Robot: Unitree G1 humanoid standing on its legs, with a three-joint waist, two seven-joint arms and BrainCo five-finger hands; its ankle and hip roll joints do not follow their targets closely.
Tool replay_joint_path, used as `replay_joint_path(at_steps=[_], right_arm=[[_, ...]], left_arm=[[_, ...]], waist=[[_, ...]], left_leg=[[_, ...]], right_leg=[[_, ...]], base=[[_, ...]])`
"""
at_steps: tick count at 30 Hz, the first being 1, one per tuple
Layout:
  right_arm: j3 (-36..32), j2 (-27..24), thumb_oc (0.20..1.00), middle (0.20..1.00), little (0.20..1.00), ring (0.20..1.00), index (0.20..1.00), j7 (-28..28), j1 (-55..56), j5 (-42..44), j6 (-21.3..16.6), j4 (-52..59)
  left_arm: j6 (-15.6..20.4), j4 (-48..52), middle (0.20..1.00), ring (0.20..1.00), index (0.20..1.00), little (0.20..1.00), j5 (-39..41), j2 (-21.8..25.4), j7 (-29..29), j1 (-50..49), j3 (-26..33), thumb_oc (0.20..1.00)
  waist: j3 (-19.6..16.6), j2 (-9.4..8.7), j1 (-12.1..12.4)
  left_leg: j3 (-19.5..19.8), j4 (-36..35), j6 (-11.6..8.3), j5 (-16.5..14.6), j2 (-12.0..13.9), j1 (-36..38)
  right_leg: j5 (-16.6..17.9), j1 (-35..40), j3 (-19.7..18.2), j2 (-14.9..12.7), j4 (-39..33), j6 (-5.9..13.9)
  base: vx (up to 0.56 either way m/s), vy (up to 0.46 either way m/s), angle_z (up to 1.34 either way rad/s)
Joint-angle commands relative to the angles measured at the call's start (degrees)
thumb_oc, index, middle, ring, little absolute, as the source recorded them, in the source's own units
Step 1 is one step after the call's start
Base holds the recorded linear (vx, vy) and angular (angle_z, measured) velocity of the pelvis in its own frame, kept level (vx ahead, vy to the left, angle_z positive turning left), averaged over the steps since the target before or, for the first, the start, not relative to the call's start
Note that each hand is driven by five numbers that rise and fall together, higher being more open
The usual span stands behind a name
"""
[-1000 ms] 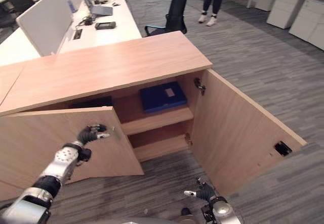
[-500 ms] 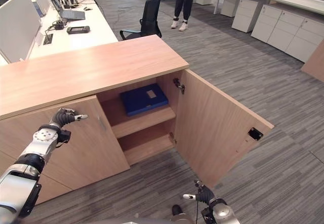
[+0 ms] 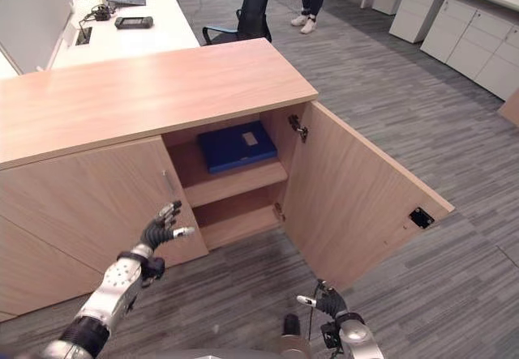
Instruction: Put the empty folder in the office cabinet
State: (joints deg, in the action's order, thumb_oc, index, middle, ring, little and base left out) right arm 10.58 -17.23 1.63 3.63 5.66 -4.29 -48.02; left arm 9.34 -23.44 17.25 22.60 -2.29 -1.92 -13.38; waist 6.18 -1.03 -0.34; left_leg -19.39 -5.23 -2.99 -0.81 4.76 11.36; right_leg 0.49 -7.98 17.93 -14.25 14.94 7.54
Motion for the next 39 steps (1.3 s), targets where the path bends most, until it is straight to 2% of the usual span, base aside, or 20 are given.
replay_joint_path(at_steps=[1, 2, 3, 5, 8, 9, 14, 16, 17, 19, 22, 23, 24, 26, 29, 32, 34, 36, 39], right_arm=[[-0.85, -0.20, 1.000, 1.000, 1.000, 1.000, 1.000, -1.53, -3.29, 1.94, -1.30, -4.28], [-0.86, -0.20, 1.000, 1.000, 1.000, 1.000, 1.000, -1.53, -3.29, 1.94, -1.31, -4.28], [-1.11, 0.03, 1.000, 1.000, 1.000, 1.000, 1.000, -1.77, -3.78, 2.48, -0.96, -5.31], [-0.99, -0.64, 1.000, 1.000, 1.000, 1.000, 1.000, -1.70, -4.32, 2.95, -0.84, -6.71], [-1.35, -2.02, 1.000, 1.000, 1.000, 1.000, 1.000, -1.60, -4.13, 3.75, -0.62, -7.60], [-1.86, -3.04, 1.000, 1.000, 1.000, 1.000, 1.000, -1.69, -4.10, 4.08, -0.77, -7.83], [-3.72, -5.06, 1.000, 1.000, 1.000, 1.000, 1.000, -2.35, -4.12, 6.05, -1.06, -9.28], [-4.42, -6.66, 1.000, 1.000, 1.000, 1.000, 1.000, -3.22, -6.17, 7.19, -1.04, -10.41], [-4.71, -7.17, 1.000, 1.000, 1.000, 1.000, 1.000, -3.37, -6.55, 7.67, -1.17, -10.70], [-6.44, -9.27, 1.000, 1.000, 1.000, 1.000, 1.000, -3.32, -7.40, 8.47, -1.47, -11.11], [-8.02, -10.95, 1.000, 1.000, 1.000, 1.000, 1.000, -3.78, -8.25, 9.39, -1.81, -11.54], [-9.63, -13.46, 1.000, 1.000, 1.000, 1.000, 1.000, -4.31, -9.98, 10.58, -2.17, -12.31], [-9.61, -13.51, 1.000, 1.000, 1.000, 1.000, 1.000, -4.28, -10.03, 10.61, -2.21, -12.39], [-10.67, -16.68, 1.000, 1.000, 1.000, 1.000, 1.000, -4.55, -13.07, 11.85, -2.52, -13.43], [-8.73, -20.52, 1.000, 1.000, 1.000, 1.000, 1.000, -4.66, -19.76, 12.21, -2.49, -15.12], [-7.47, -21.53, 1.000, 1.000, 1.000, 1.000, 1.000, -4.51, -22.50, 12.07, -2.41, -15.55], [-2.93, -23.81, 1.000, 1.000, 1.000, 1.000, 1.000, -4.12, -29.78, 9.94, -1.69, -17.16], [-2.35, -24.30, 1.000, 1.000, 1.000, 1.000, 1.000, -4.25, -31.52, 10.13, -1.72, -17.87], [-0.70, -25.97, 1.000, 1.000, 1.000, 1.000, 1.000, -4.40, -37.63, 11.56, -1.39, -20.34]], left_arm=[[1.49, -0.51, 1.000, 1.000, 1.000, 1.000, 3.71, -1.52, -3.57, 4.84, 0.80, 1.000], [1.49, -0.51, 1.000, 1.000, 1.000, 1.000, 3.71, -1.52, -3.57, 4.85, 0.79, 1.000], [1.33, -0.22, 1.000, 1.000, 1.000, 1.000, 2.91, -1.79, -4.43, 3.89, 0.05, 1.000], [1.34, -0.48, 1.000, 1.000, 1.000, 1.000, 1.86, -1.68, -4.61, 3.28, -1.09, 1.000], [1.30, -2.16, 1.000, 1.000, 1.000, 1.000, 2.07, -2.73, -4.70, 3.07, -2.09, 1.000], [1.28, -2.99, 1.000, 1.000, 1.000, 1.000, 2.05, -3.21, -4.24, 2.96, -1.78, 1.000], [1.27, -3.56, 1.000, 1.000, 1.000, 1.000, 2.47, -3.97, -3.94, 4.01, -2.23, 1.000], [1.53, -3.47, 1.000, 1.000, 1.000, 1.000, 3.25, -4.15, -3.45, 3.52, -2.26, 1.000], [1.68, -3.47, 1.000, 1.000, 1.000, 1.000, 3.48, -4.23, -3.36, 3.38, -2.28, 1.000], [1.78, -3.32, 1.000, 1.000, 1.000, 1.000, 3.84, -4.03, -3.81, 2.77, -2.16, 1.000], [1.79, -2.97, 1.000, 1.000, 1.000, 1.000, 3.78, -3.68, -4.13, 2.00, -2.03, 1.000], [1.76, -2.19, 1.000, 1.000, 1.000, 1.000, 3.77, -2.82, -4.74, 1.14, -1.96, 1.000], [1.72, -2.14, 1.000, 1.000, 1.000, 1.000, 3.78, -2.84, -4.75, 1.12, -1.95, 1.000], [1.74, -1.99, 1.000, 1.000, 1.000, 1.000, 3.47, -1.57, -5.13, 0.75, -2.12, 1.000], [1.72, -1.73, 1.000, 1.000, 1.000, 1.000, 4.00, -0.36, -5.58, 0.82, -2.67, 1.000], [1.67, -1.54, 1.000, 1.000, 1.000, 1.000, 4.05, 0.01, -5.71, 1.02, -3.07, 1.000], [1.37, -0.03, 1.000, 1.000, 1.000, 1.000, 4.66, 1.27, -6.85, 0.90, -4.56, 1.000], [1.19, 0.52, 1.000, 1.000, 1.000, 1.000, 4.90, 1.50, -7.04, 0.87, -4.72, 1.000], [0.58, 2.10, 1.000, 1.000, 1.000, 1.000, 6.16, 2.53, -8.02, 0.47, -5.91, 1.000]], waist=[[-2.06, 1.11, 0.18], [-2.11, 1.13, 0.18], [-2.51, 1.13, 0.39], [-3.34, 2.38, -0.16], [-3.15, 4.12, -2.57], [-3.23, 4.77, -3.65], [-2.35, 4.35, -4.58], [-1.40, 4.46, -3.61], [-1.42, 4.26, -3.26], [-1.88, 3.91, -2.94], [-2.41, 3.91, -2.82], [-3.04, 3.99, -2.59], [-2.99, 4.03, -2.58], [-3.37, 3.78, -1.88], [-3.77, 3.25, -0.04], [-3.79, 3.01, 0.48], [-4.18, 2.36, 2.62], [-4.16, 2.27, 2.81], [-4.35, 1.95, 4.45]], left_leg=[[1.85, 0.64, 1.63, -1.39, -1.50, -4.59], [1.85, 0.64, 1.62, -1.37, -1.48, -4.64], [0.59, 0.88, 1.29, -1.00, -1.42, -4.78], [-0.73, 0.84, 0.52, -0.34, -0.54, -4.34], [-1.80, 1.27, -0.90, 0.73, 1.05, -3.57], [-3.36, 2.36, -2.32, 1.44, 2.63, -3.31], [-4.24, 7.40, -4.17, 1.70, 5.07, -5.20], [1.22, 9.87, -5.00, 1.86, 4.18, -6.07], [3.63, 9.25, -4.80, 0.95, 3.47, -6.37], [5.70, 7.71, -4.59, -0.15, 2.79, -6.04], [6.17, 6.22, -4.30, -0.36, 2.66, -5.44], [6.63, 4.85, -4.01, -0.35, 2.52, -4.79], [6.61, 4.70, -4.00, -0.29, 2.51, -4.67], [6.76, 3.08, -3.77, 0.21, 2.41, -3.70], [6.80, 1.29, -3.44, 0.43, 2.29, -2.56], [7.13, 1.21, -3.32, 0.38, 2.21, -2.54], [8.20, 1.02, -3.08, 0.36, 1.94, -2.69], [8.46, 1.03, -3.05, 0.40, 1.88, -2.77], [9.77, 0.81, -3.04, 0.55, 1.65, -3.23]], right_leg=[[-1.92, 7.23, -0.43, 1.11, -4.68, 2.88], [-1.86, 7.21, -0.41, 1.14, -4.76, 2.87], [-1.47, 9.00, -0.92, 1.19, -7.94, 3.01], [-1.46, 9.50, -3.16, 2.51, -10.04, 2.77], [-2.13, 10.76, -7.24, 4.69, -13.30, 1.80], [-2.03, 11.63, -9.03, 5.87, -15.72, 1.39], [-2.78, 13.68, -9.40, 6.94, -17.77, 0.38], [-3.23, 13.90, -11.01, 7.45, -17.81, 0.03], [-3.02, 13.38, -11.60, 7.36, -17.93, -0.02], [-2.57, 12.95, -12.18, 7.19, -18.25, 0.16], [-2.34, 13.03, -12.07, 7.13, -18.68, 0.42], [-2.23, 13.12, -12.05, 7.31, -18.78, 0.56], [-2.23, 13.18, -12.06, 7.32, -18.79, 0.57], [-2.21, 13.74, -11.54, 7.36, -18.81, 0.73], [-2.03, 14.53, -10.52, 7.39, -19.13, 1.07], [-1.94, 14.69, -10.10, 7.25, -19.17, 1.18], [-1.92, 15.51, -8.99, 6.98, -19.27, 1.30], [-1.93, 15.64, -8.78, 6.95, -19.27, 1.31], [-2.03, 15.99, -7.82, 6.73, -19.33, 1.20]], base=[[-0.07, -0.127, -0.34], [-0.08, -0.186, -0.40], [0.00, -0.192, -0.50], [0.03, -0.235, -0.92], [0.04, -0.272, -1.08], [0.05, -0.249, -1.03], [0.02, -0.120, -0.43], [0.01, -0.046, -0.12], [-0.02, -0.030, -0.55], [0.01, -0.028, -0.76], [0.04, -0.009, -0.30], [0.03, -0.005, 0.08], [0.05, -0.007, 0.07], [0.04, 0.000, 0.06], [0.01, 0.010, 0.20], [0.00, 0.020, 0.22], [0.02, 0.030, 0.18], [0.01, 0.009, 0.18], [0.02, 0.008, 0.26]])
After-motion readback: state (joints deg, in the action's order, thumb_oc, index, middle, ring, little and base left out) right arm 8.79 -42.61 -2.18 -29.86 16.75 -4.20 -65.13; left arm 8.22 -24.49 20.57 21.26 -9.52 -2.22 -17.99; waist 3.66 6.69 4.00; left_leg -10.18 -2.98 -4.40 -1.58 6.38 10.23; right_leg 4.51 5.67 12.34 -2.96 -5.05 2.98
